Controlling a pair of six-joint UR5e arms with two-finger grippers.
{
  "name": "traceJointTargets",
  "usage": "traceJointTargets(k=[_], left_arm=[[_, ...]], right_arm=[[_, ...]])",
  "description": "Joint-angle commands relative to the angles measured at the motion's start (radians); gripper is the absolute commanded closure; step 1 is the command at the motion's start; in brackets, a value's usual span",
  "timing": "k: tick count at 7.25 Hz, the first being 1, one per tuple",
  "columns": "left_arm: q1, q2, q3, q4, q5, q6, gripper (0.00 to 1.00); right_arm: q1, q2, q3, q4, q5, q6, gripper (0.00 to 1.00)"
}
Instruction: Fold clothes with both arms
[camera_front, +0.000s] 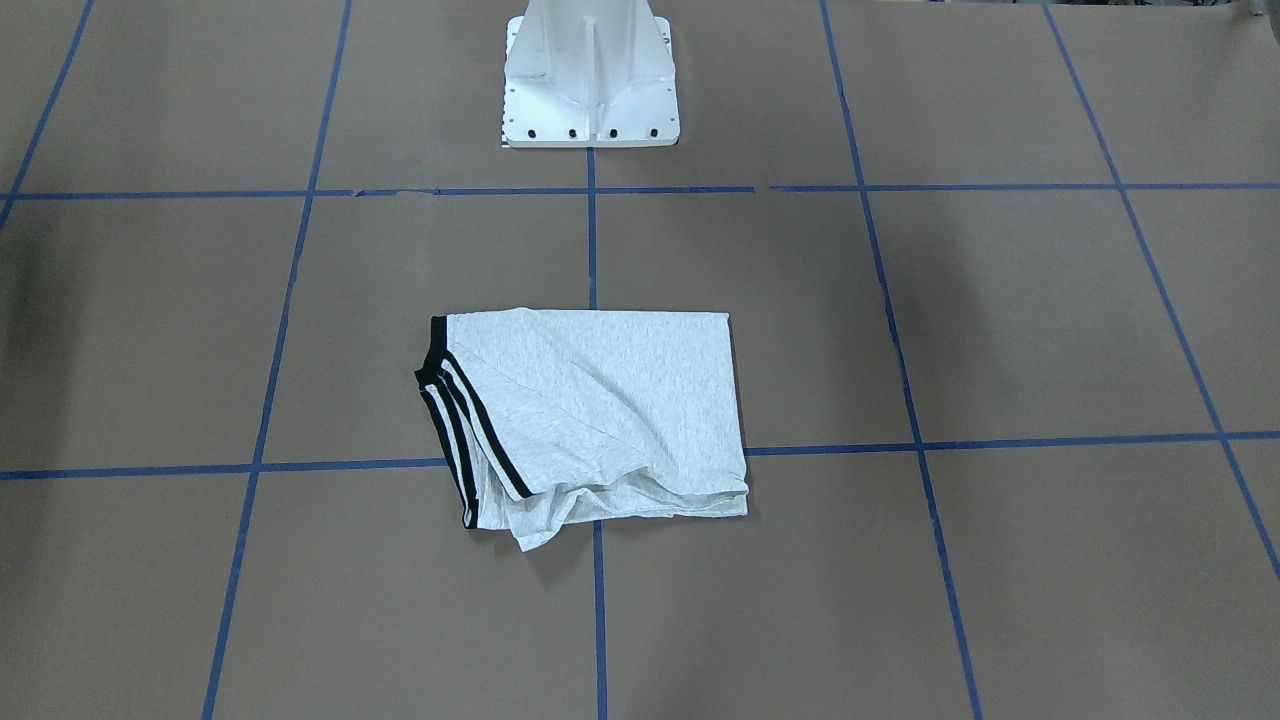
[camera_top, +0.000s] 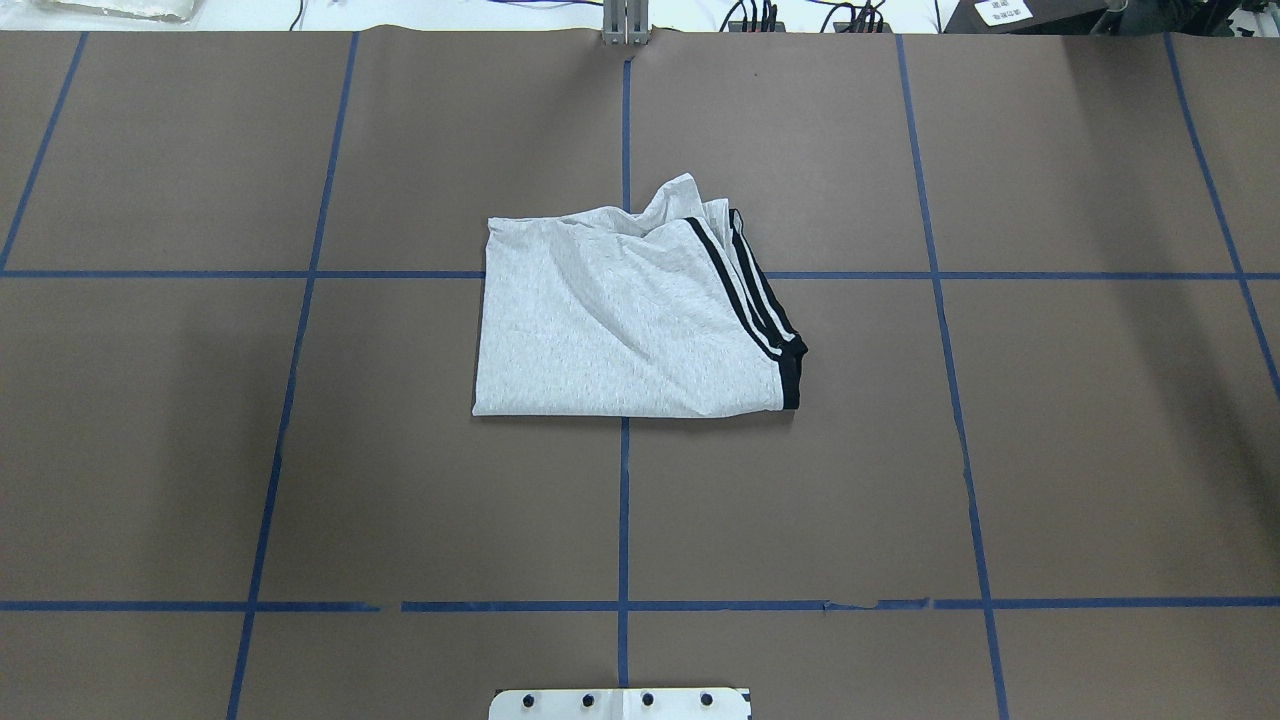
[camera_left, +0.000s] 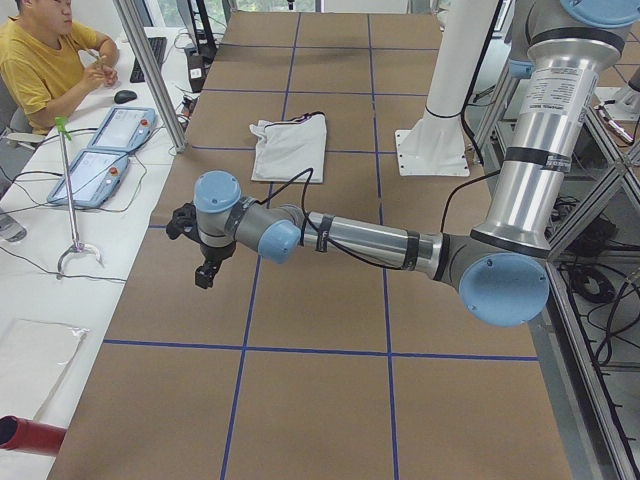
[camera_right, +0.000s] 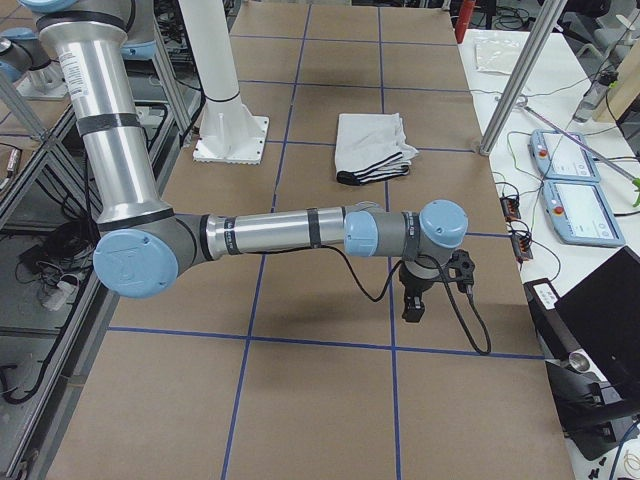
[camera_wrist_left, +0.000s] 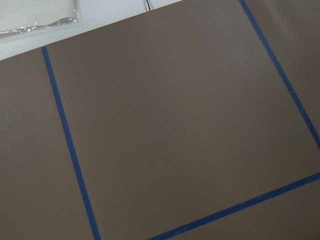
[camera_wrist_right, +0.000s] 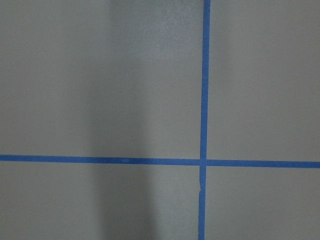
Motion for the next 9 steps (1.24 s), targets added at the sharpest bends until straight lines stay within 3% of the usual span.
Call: traceJointTargets(k=[1, 4, 6, 9], left_arm=[[-0.045, 0.001, 0.005, 0.002, -0.008, 0.038, 0.00], [-0.064, 0.120, -0.096, 0.010, -0.006, 0.030, 0.00], [-0.062, 0.128, -0.103, 0.019, 0.052, 0.011, 0.00], [-0.056, 0.126, -0.090, 0.043, 0.052, 0.014, 0.00]], right_arm=[[0.004, -0.046, 0.063, 0.000, 0.005, 0.010, 0.00], [-0.001, -0.055, 0.080, -0.011, -0.039, 0.012, 0.00], [-0.021, -0.042, 0.083, -0.025, -0.053, 0.010, 0.00], [-0.025, -0.063, 0.185, -0.155, -0.082, -0.004, 0.00]])
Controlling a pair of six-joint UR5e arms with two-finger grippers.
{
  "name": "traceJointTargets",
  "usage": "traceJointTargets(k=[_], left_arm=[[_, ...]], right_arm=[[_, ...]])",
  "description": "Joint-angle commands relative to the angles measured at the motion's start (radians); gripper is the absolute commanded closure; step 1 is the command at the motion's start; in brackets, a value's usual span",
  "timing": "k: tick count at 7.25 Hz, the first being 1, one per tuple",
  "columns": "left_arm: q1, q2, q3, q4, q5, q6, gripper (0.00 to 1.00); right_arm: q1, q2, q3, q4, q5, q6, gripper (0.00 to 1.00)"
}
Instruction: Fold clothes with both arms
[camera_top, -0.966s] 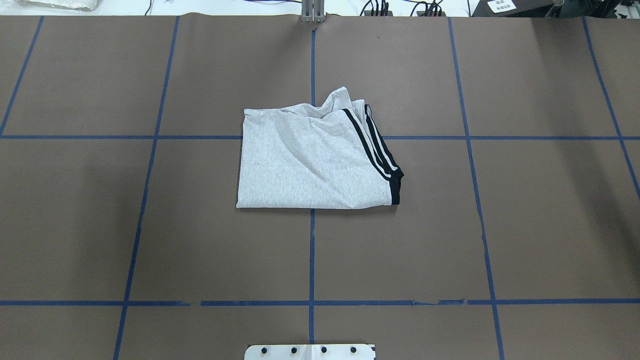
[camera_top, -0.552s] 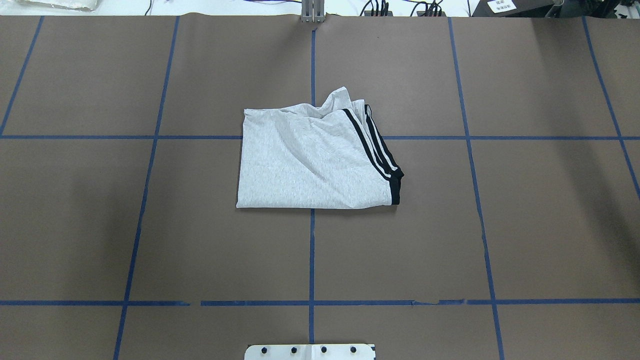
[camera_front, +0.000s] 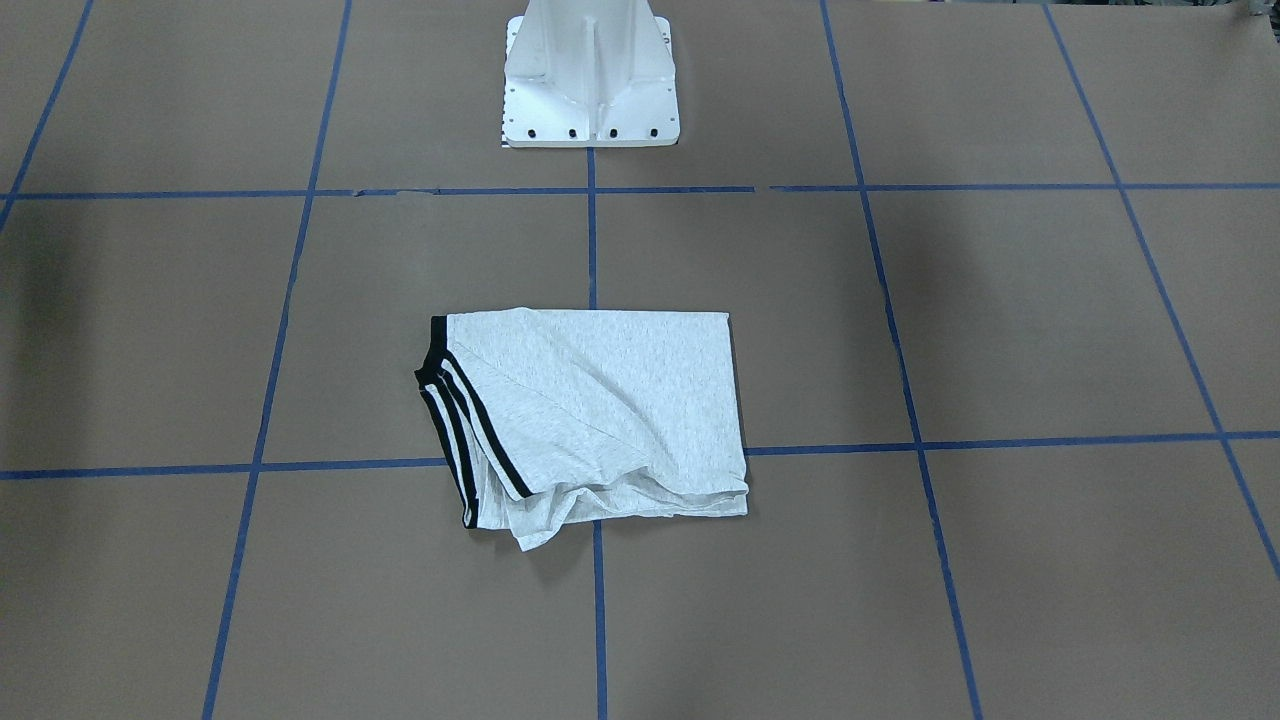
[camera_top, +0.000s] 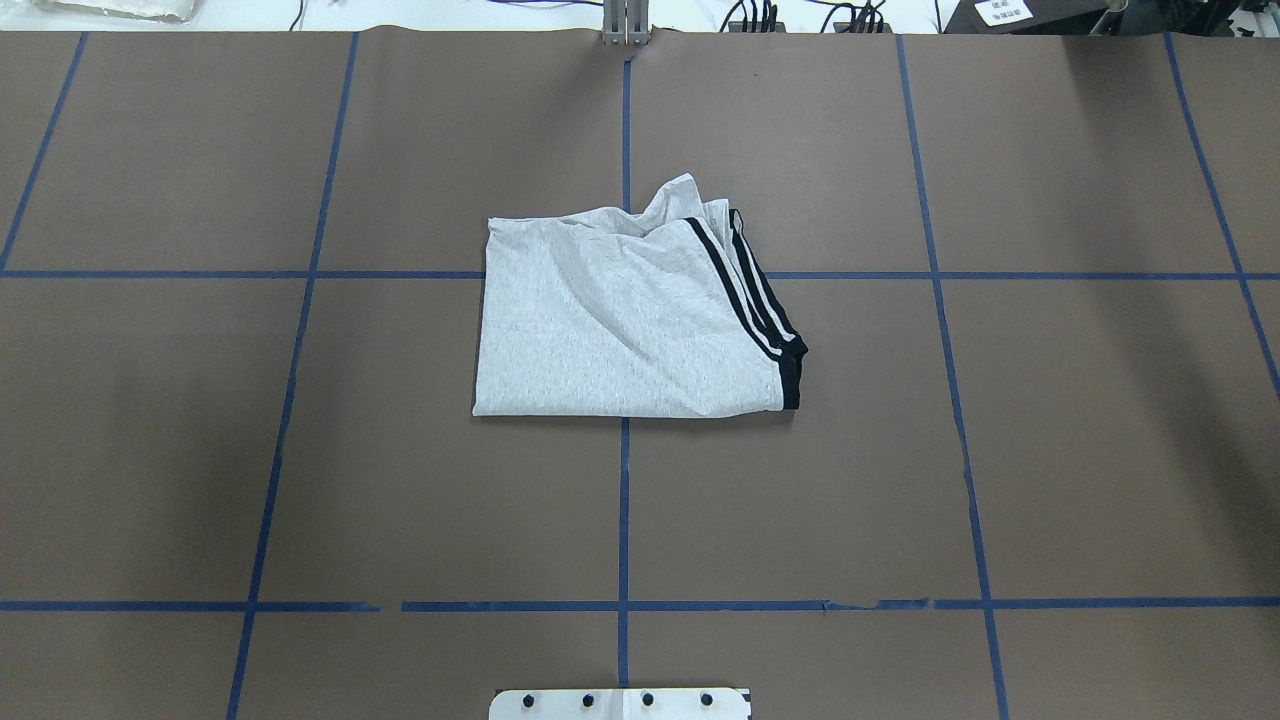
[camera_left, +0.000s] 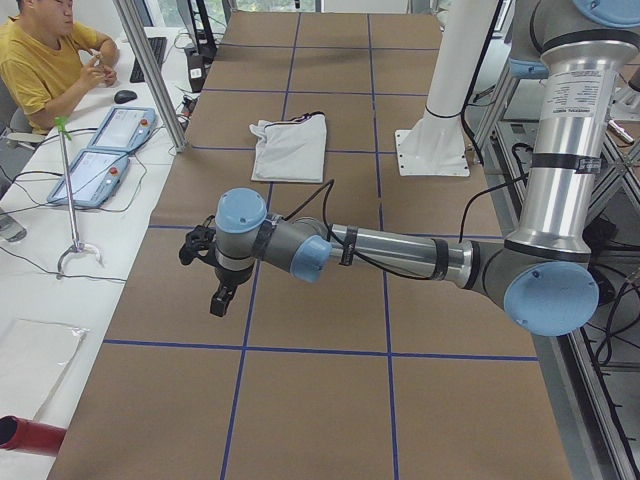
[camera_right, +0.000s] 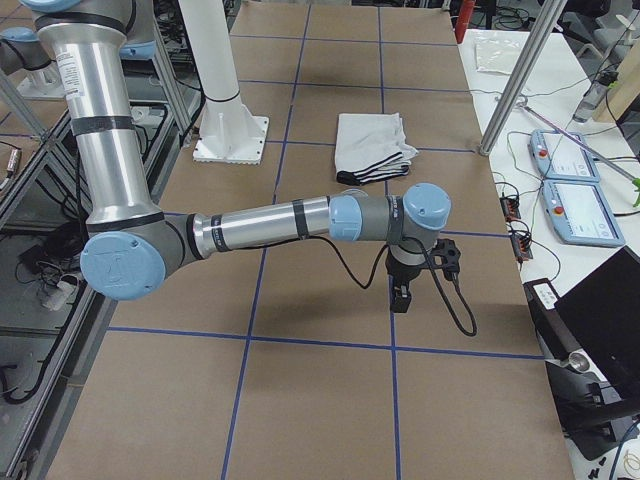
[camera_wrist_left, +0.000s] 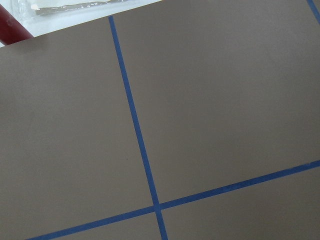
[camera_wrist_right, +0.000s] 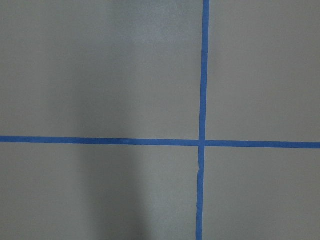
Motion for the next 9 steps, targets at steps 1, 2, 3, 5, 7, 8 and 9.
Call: traceJointTargets(k=[1, 2, 3, 5, 7, 8, 9], left_arm=[[0.000, 0.005, 0.000, 0.003, 0.001, 0.001, 0.00], [0.000, 0.008, -0.002, 0.000, -0.008, 0.000, 0.00], [0.001, 0.010, -0.002, -0.003, -0.008, 0.000, 0.00], [0.001, -0.001, -0.009, -0.007, -0.010, 0.000, 0.00], [0.001, -0.003, -0.017, -0.007, -0.010, 0.000, 0.00], [0.001, -0.003, -0.017, -0.008, -0.011, 0.000, 0.00], [0.001, -0.003, -0.016, -0.008, -0.010, 0.000, 0.00]], right_arm=[[-0.003, -0.029, 0.033, -0.032, -0.031, -0.007, 0.00], [-0.003, -0.031, 0.033, -0.033, -0.026, -0.005, 0.00], [-0.004, -0.029, 0.033, -0.029, -0.017, -0.004, 0.00], [-0.017, -0.029, 0.035, -0.024, -0.009, -0.001, 0.00], [-0.017, -0.028, 0.033, -0.021, 0.001, 0.012, 0.00], [-0.017, -0.028, 0.035, -0.003, 0.001, 0.012, 0.00], [-0.018, -0.031, 0.032, 0.034, 0.001, 0.015, 0.00]])
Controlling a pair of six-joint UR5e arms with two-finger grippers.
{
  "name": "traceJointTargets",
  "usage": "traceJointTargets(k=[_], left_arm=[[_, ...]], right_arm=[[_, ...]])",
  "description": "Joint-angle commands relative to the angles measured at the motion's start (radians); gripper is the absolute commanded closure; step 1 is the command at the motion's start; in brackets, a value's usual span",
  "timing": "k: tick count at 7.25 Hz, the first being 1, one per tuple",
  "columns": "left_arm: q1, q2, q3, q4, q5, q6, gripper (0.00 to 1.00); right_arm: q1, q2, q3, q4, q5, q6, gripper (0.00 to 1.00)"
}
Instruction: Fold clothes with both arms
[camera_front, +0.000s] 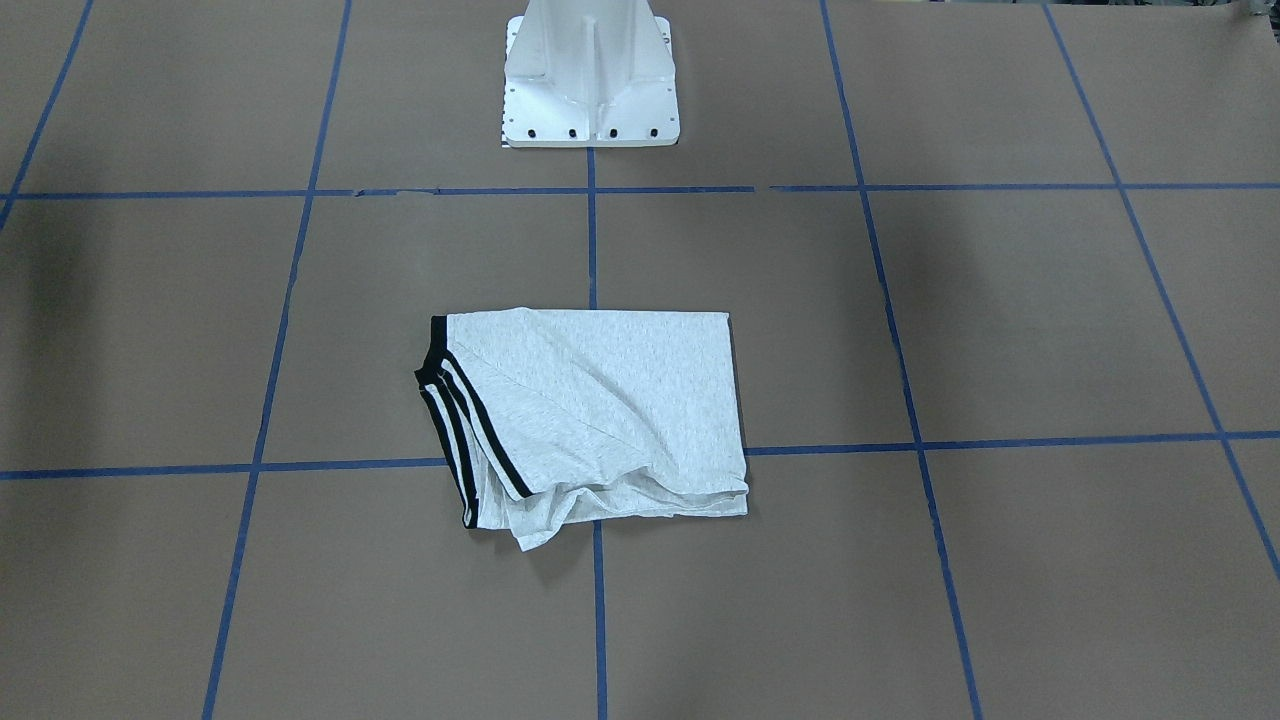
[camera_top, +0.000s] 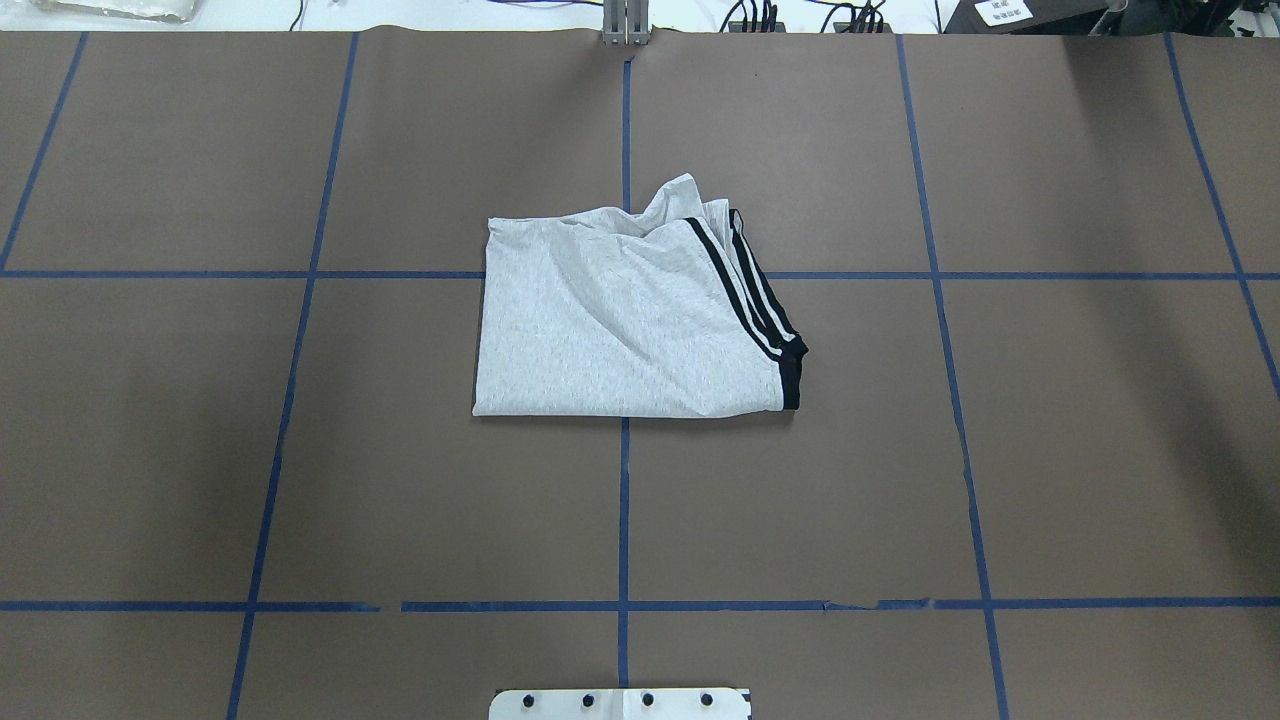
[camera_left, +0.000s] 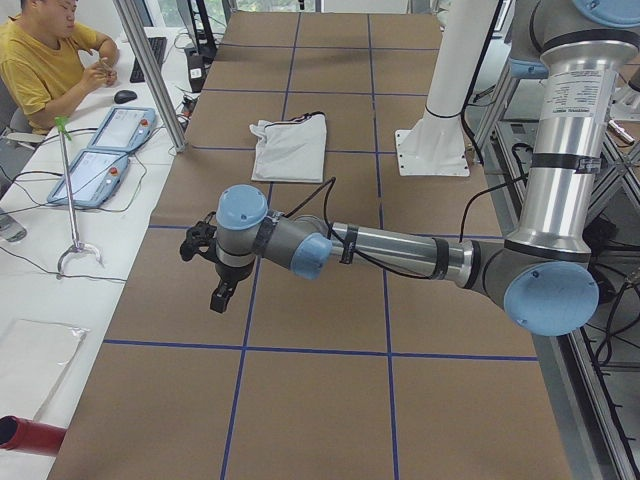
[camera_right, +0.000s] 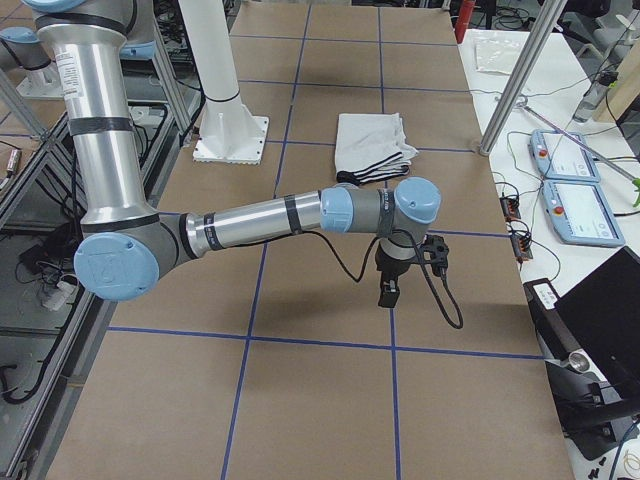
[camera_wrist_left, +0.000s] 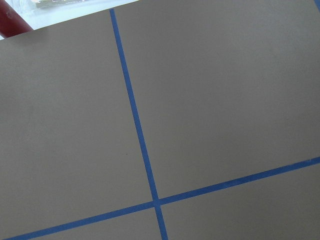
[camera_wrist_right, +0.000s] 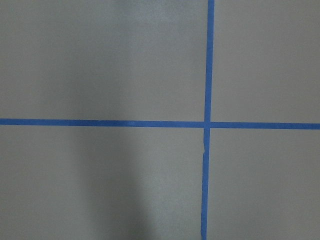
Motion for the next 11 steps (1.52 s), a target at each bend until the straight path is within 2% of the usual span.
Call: traceJointTargets(k=[1, 11], left_arm=[[0.002, 0.000, -0.002, 0.001, 0.001, 0.000, 0.00], [0.002, 0.001, -0.023, -0.003, -0.001, 0.003, 0.00]], right_arm=[[-0.001, -0.005, -0.007, 0.040, -0.002, 0.003, 0.00], [-0.007, -0.019, -0.002, 0.040, -0.001, 0.001, 0.00]])
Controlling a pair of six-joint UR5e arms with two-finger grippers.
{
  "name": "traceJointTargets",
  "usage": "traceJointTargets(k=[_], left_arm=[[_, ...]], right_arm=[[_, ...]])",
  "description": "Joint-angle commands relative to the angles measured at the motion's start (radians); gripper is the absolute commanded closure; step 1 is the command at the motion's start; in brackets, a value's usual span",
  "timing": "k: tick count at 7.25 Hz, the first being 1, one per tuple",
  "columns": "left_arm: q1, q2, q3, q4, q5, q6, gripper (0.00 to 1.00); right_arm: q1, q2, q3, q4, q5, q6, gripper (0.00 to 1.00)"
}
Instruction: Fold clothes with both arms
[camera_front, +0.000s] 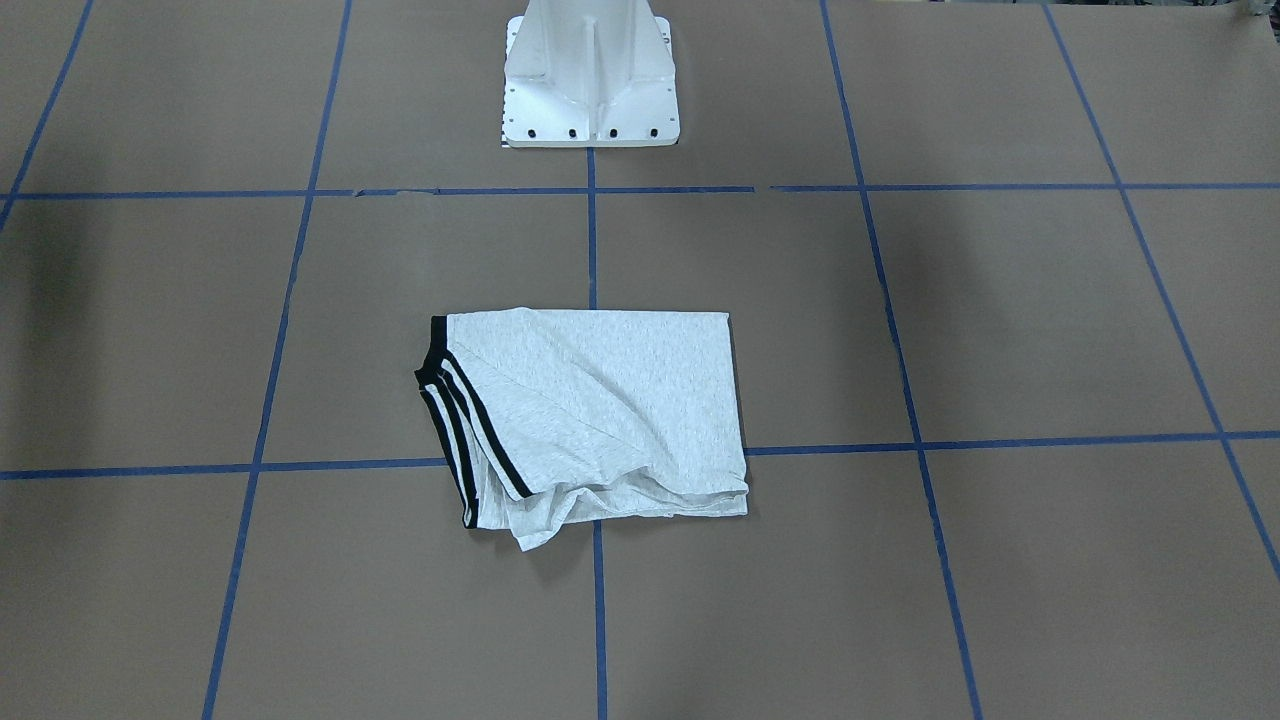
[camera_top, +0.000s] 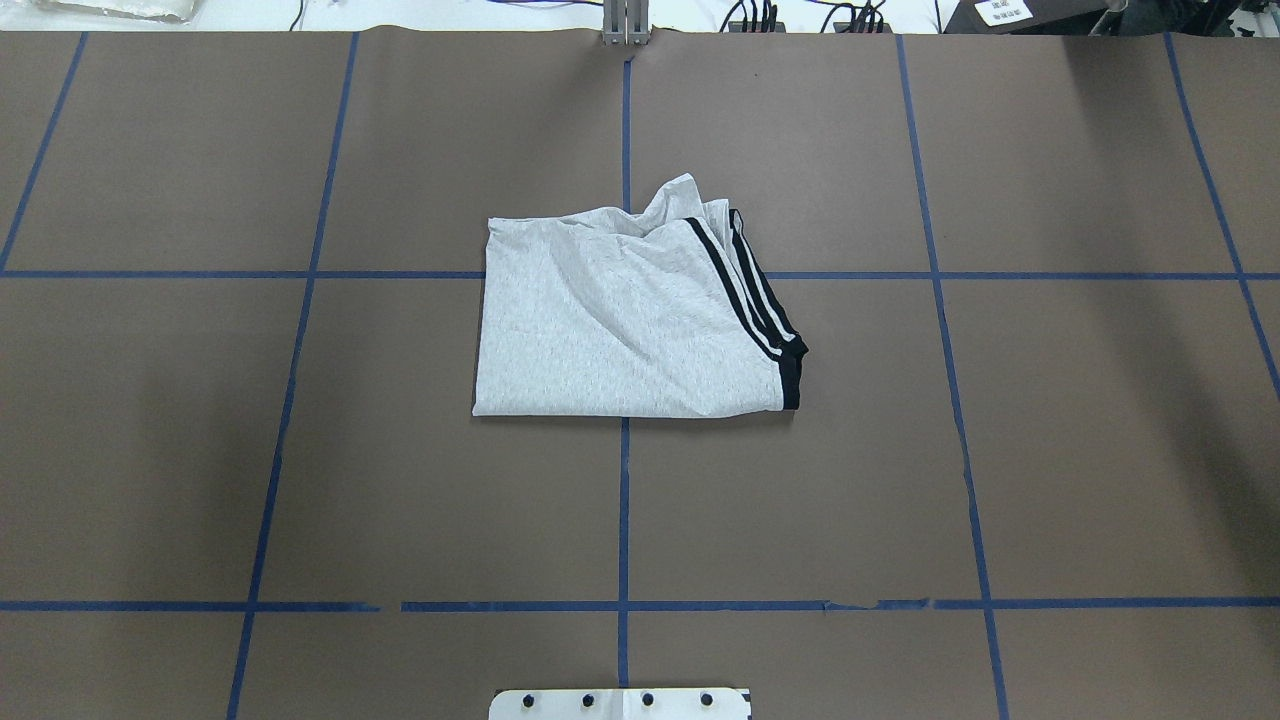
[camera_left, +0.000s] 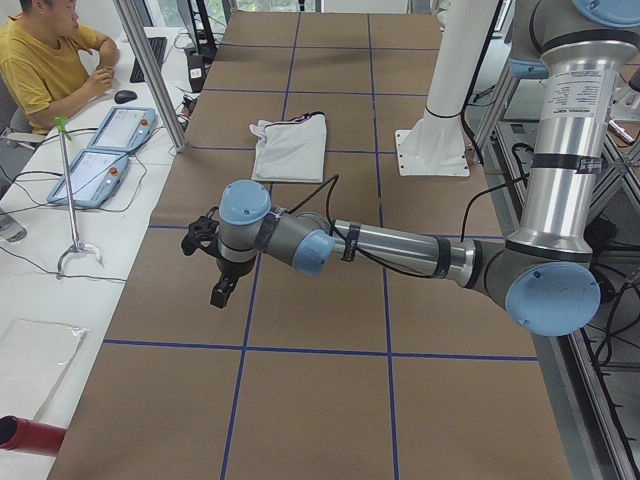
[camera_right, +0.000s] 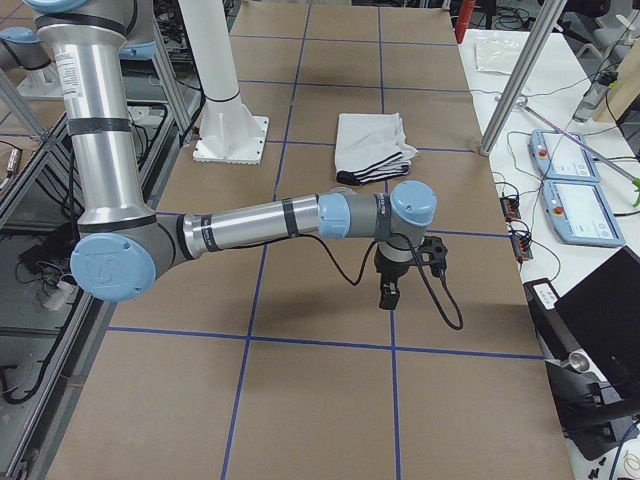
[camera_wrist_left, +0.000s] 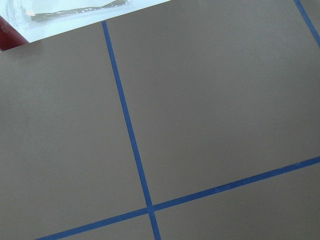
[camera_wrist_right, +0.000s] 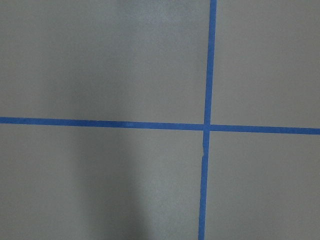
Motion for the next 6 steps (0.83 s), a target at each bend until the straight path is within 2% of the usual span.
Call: traceJointTargets(k=[1, 6], left_arm=[[0.000, -0.002, -0.001, 0.000, 0.000, 0.001, 0.00], [0.000, -0.002, -0.014, 0.005, -0.043, 0.001, 0.00]], right_arm=[[0.000, -0.002, 0.005, -0.002, 0.002, 0.000, 0.00], [0.000, -0.002, 0.004, -0.002, 0.003, -0.001, 0.00]])
